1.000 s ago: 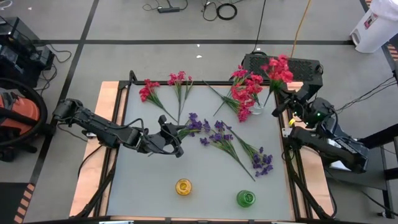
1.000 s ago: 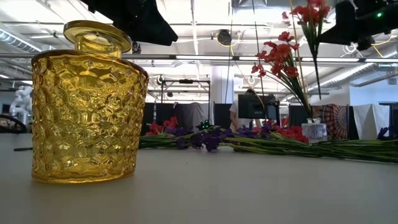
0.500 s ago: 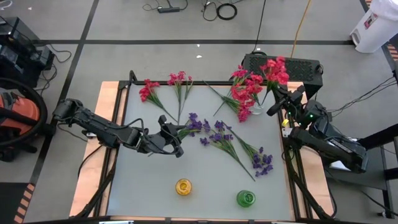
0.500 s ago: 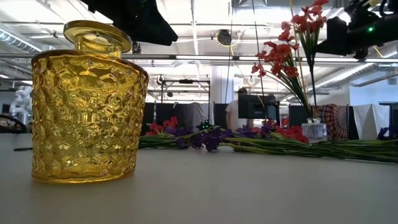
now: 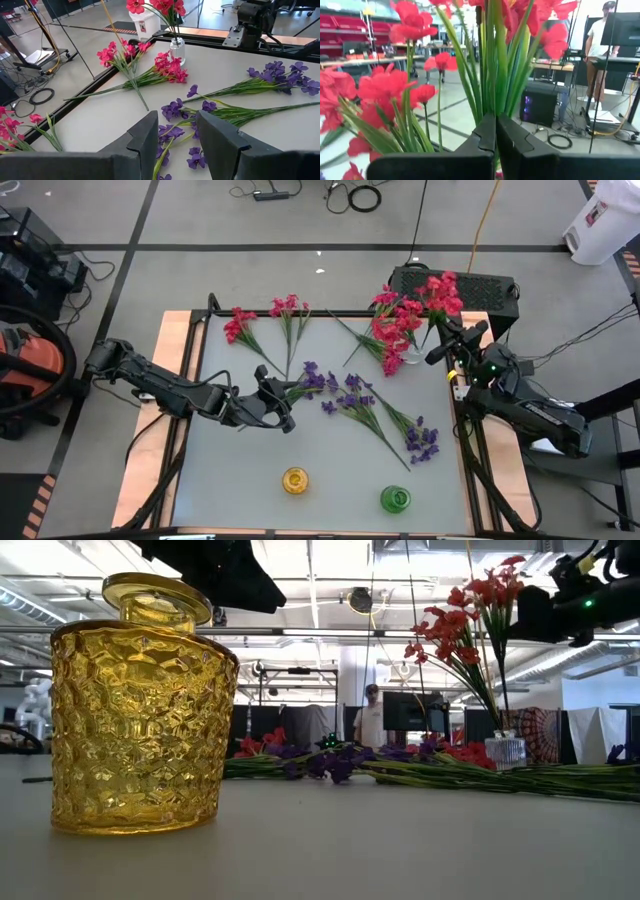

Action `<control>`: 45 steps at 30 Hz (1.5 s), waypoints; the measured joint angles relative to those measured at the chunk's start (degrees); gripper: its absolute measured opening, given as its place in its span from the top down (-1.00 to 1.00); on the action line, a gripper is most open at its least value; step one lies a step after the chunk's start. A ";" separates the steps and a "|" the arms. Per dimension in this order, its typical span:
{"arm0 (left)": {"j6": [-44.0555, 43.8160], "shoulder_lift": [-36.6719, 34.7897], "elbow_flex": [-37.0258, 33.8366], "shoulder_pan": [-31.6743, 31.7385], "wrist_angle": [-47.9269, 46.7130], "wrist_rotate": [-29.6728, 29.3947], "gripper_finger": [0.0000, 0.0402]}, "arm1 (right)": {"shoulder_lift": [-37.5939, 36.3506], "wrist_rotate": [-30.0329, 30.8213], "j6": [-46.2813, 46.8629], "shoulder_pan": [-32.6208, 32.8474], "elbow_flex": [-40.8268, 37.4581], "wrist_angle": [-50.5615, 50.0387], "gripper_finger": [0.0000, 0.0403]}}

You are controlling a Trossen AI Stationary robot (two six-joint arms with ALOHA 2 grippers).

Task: Sort flowers into vase by color
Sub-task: Put the bottom red flower into the transparent vase

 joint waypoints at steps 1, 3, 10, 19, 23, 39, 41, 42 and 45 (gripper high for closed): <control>-0.01 -0.01 0.00 0.00 0.00 0.00 0.28 | -0.01 0.00 0.05 0.00 -0.22 0.71 1.00; -0.01 -0.02 0.00 -0.02 0.00 0.00 0.28 | -0.01 0.01 0.02 0.00 -0.62 2.57 1.00; 0.00 0.00 0.00 -0.02 0.00 0.00 0.28 | -0.01 0.21 -0.13 0.00 -1.02 2.99 1.00; -0.01 -0.01 -0.01 -0.02 0.00 0.00 0.28 | -0.01 0.19 -0.18 0.00 -1.02 1.78 1.00; 0.01 -0.01 0.00 -0.02 0.00 0.00 0.28 | -0.03 -0.11 -0.20 0.00 -1.88 2.19 1.00; 0.00 0.00 0.00 0.00 0.00 0.00 0.28 | -0.01 -0.14 0.66 0.00 -6.68 4.08 1.00; -0.01 0.00 0.00 0.00 0.00 0.00 0.28 | -0.03 -0.16 0.79 0.00 -6.68 4.22 1.00; 0.01 0.00 0.00 -0.02 0.00 0.00 0.28 | -0.01 -0.12 0.81 0.00 -6.68 4.20 1.00; -0.01 0.00 0.00 -0.02 0.00 -0.01 0.28 | -0.01 0.12 0.54 0.00 -6.68 4.20 0.97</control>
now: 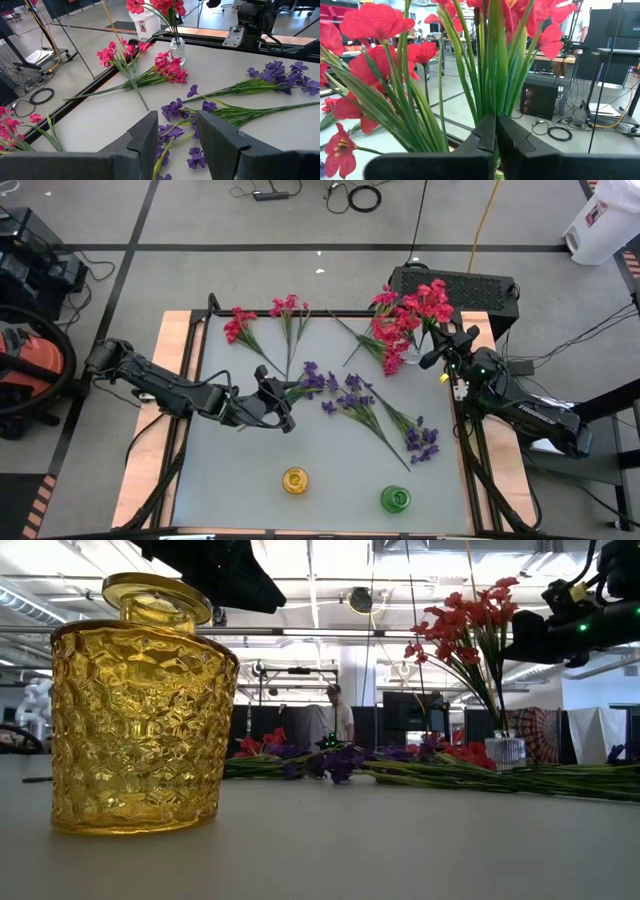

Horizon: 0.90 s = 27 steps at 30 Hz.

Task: Sort flowers into vase by color
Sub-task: Put the bottom red flower into the transparent vase, then put the red flower into the transparent vase

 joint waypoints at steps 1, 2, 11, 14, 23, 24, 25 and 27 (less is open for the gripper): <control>0.02 -0.02 0.00 0.02 0.00 0.01 0.28 | 0.00 0.01 -0.48 0.00 0.00 0.00 0.93; 0.02 0.00 0.00 0.00 0.00 0.00 0.28 | 0.00 0.01 -1.20 0.00 0.00 -0.02 0.89; 0.01 -0.01 0.00 0.01 0.00 0.01 0.28 | 0.00 -0.26 -2.79 0.00 0.00 -0.02 0.24; 0.01 -0.02 0.00 0.00 0.00 0.00 0.28 | -0.02 -0.25 -3.32 0.02 0.08 -0.21 0.04; 0.02 -0.02 0.00 0.02 0.00 0.01 0.28 | -0.02 -0.46 -2.98 0.01 9.41 -12.94 -0.29; 0.00 0.00 0.00 0.02 0.00 0.01 0.28 | -0.02 -0.53 -1.35 0.01 10.67 -14.52 -0.30; 0.01 -0.01 0.00 0.00 0.00 0.01 0.28 | -0.03 -0.58 0.06 0.02 11.89 -16.24 -0.30; 0.00 0.00 0.00 0.00 0.00 0.01 0.28 | -0.02 -0.72 2.65 0.02 14.13 -19.97 -0.31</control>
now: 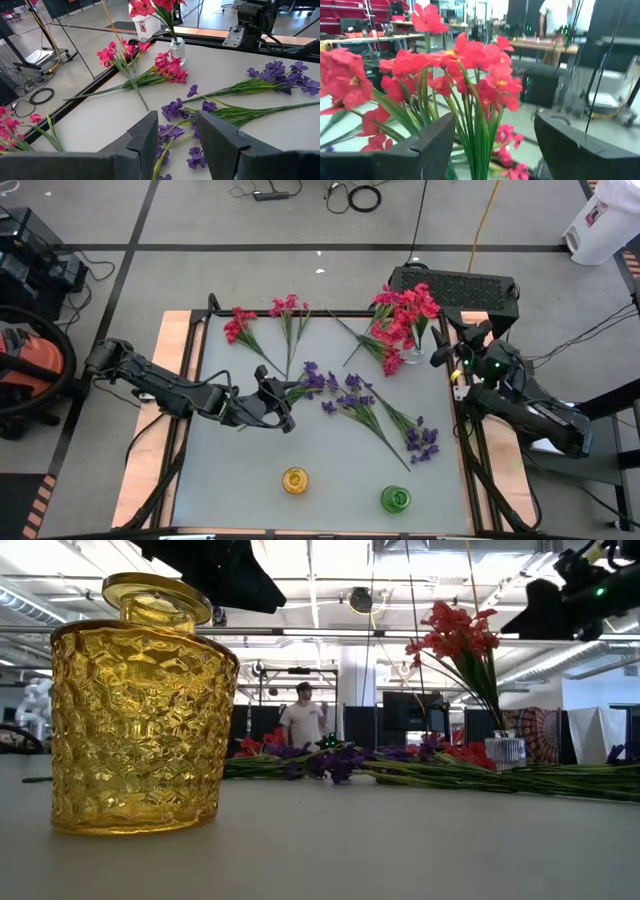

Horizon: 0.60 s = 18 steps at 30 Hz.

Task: Sort flowers into vase by color
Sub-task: Put the red flower into the transparent vase

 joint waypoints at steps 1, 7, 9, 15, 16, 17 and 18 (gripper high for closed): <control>0.02 -0.01 0.00 0.00 0.00 0.00 0.28 | 0.00 -0.04 1.33 0.00 1.21 -2.24 -0.31; 0.01 0.00 -0.01 0.00 0.00 0.00 0.28 | 0.00 -7.38 7.63 0.00 8.87 -13.42 -0.30; 0.00 0.00 0.00 0.01 0.00 0.00 0.28 | 0.00 -11.84 8.74 -0.02 11.11 -16.04 -0.28; 0.00 0.00 0.00 0.01 0.00 0.00 0.28 | -0.01 -28.42 11.35 0.00 13.32 -20.17 -0.24; 0.01 -0.01 -0.01 0.00 0.00 0.00 0.28 | 0.00 -30.81 11.85 0.00 13.32 -20.62 -0.23; 0.01 -0.01 0.00 0.02 0.00 0.00 0.28 | 0.00 -32.86 12.49 0.00 13.32 -21.10 -0.23; 0.01 -0.01 0.00 0.01 0.00 0.00 0.28 | 0.00 -34.84 13.02 0.00 13.32 -21.87 -0.23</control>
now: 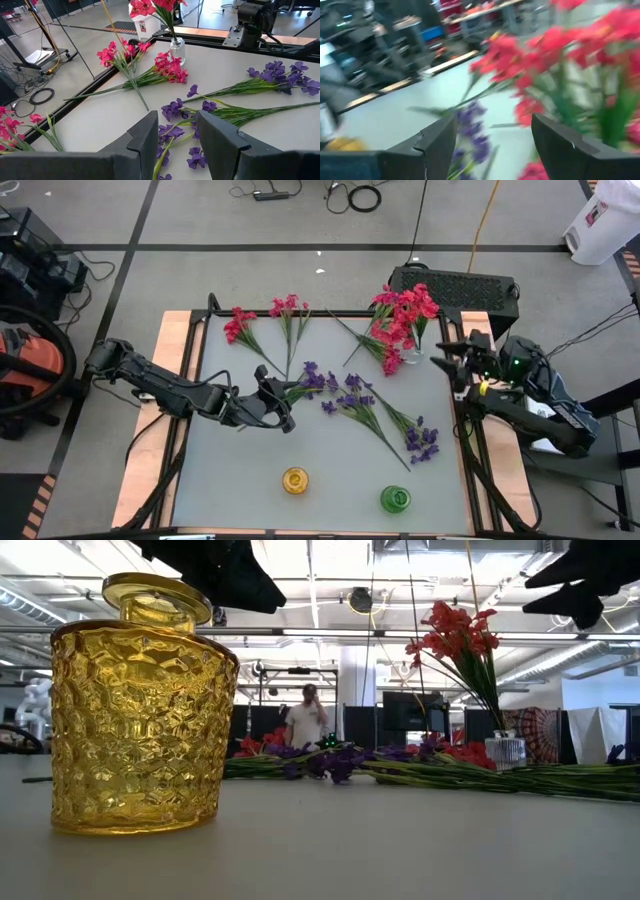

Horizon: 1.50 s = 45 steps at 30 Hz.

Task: Sort flowers into vase by color
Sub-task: Put the red flower into the transparent vase

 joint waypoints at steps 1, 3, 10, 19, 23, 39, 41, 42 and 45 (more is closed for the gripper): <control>-0.01 0.01 0.00 0.01 0.00 0.00 0.28 | 0.00 -1.65 0.44 0.00 0.00 -0.85 -0.22; 0.00 0.00 0.00 -0.01 0.00 0.00 0.28 | 0.00 -3.59 1.07 0.00 -0.04 -2.75 -0.22; -0.01 0.01 0.00 -0.01 0.00 0.00 0.28 | 0.00 -4.39 0.60 0.04 -0.04 -9.08 -0.22; 0.00 0.01 0.00 0.06 0.16 0.00 0.28 | 0.00 -5.70 -1.88 0.04 -0.07 -9.22 -0.22; 0.00 0.01 0.00 0.06 0.13 0.00 0.28 | 0.00 -5.64 -1.91 0.04 -0.07 -9.22 -0.22; -0.01 0.01 0.00 0.06 -0.04 0.00 0.28 | 0.00 -5.46 -1.91 0.04 -0.09 -9.27 -0.23; -0.01 0.01 -0.01 0.06 -0.04 0.00 0.28 | 0.00 -5.46 -1.91 0.04 -0.09 -9.27 -0.23; -0.01 0.00 0.00 0.06 -0.02 0.00 0.28 | 0.00 -5.46 -1.91 0.04 -0.09 -9.27 -0.23; -0.01 -0.02 0.00 0.14 -0.04 0.00 0.28 | 0.00 -5.46 -1.91 0.04 -0.09 -9.27 -0.23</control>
